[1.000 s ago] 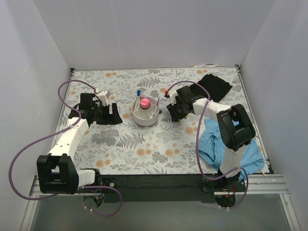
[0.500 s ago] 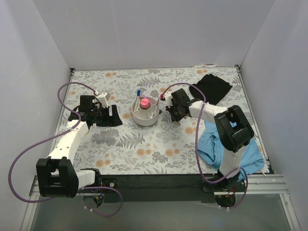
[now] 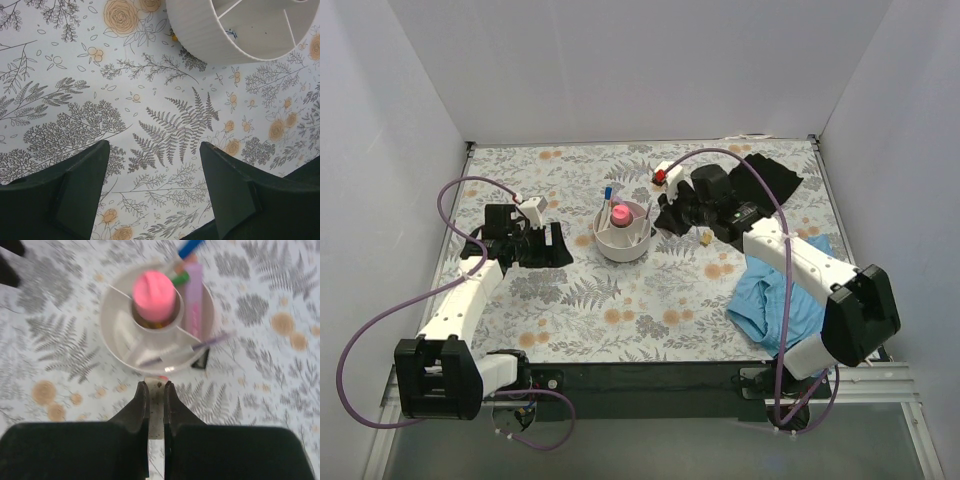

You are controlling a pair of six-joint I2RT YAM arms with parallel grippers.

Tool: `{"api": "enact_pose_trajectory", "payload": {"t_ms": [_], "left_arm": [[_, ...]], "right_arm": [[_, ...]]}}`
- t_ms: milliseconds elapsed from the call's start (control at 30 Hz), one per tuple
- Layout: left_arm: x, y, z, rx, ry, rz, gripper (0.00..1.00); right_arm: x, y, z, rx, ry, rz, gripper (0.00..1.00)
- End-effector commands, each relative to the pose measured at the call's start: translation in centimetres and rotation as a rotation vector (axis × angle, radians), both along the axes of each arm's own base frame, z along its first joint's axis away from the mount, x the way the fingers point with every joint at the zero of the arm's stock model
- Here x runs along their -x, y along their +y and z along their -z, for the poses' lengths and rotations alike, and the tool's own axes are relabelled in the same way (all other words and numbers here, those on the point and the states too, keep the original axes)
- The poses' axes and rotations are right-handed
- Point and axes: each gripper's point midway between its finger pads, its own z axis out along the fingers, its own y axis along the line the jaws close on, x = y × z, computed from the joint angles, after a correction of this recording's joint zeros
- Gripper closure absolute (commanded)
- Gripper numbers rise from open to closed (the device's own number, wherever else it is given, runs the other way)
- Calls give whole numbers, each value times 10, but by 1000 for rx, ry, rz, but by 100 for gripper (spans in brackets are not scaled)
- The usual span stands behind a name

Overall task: Sort the stationery into containers
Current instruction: Pick up the stationery from the center of the board, then place the stationery in the storage box.

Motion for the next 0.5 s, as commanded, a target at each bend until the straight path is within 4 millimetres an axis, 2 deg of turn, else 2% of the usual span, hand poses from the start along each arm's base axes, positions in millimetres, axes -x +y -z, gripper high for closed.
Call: {"api": "enact_pose_trajectory", "payload": {"t_ms": [0, 33, 67, 100, 167, 200, 333, 467], "left_arm": [[-2, 6, -1, -16, -8, -27, 27], [-3, 7, -1, -16, -5, -29, 27], [-4, 7, -3, -18, -10, -25, 27], [-5, 7, -3, -20, -7, -25, 27], [-7, 8, -3, -27, -8, -25, 27], [-9, 9, -4, -30, -12, -26, 27], [-11, 13, -8, -40, -22, -37, 27], [-6, 17, -8, -45, -14, -45, 27]], "right_arm": [[32, 61, -25, -155, -65, -199, 99], [39, 72, -24, -155, -64, -227, 99], [36, 81, -30, -176, -93, -241, 99], [35, 88, -23, -171, -82, -249, 99], [32, 100, -28, -178, -121, -273, 99], [31, 104, -21, -164, -119, -279, 99], [22, 113, -13, -144, -138, -294, 99], [16, 119, -18, -152, -164, -303, 99]]}}
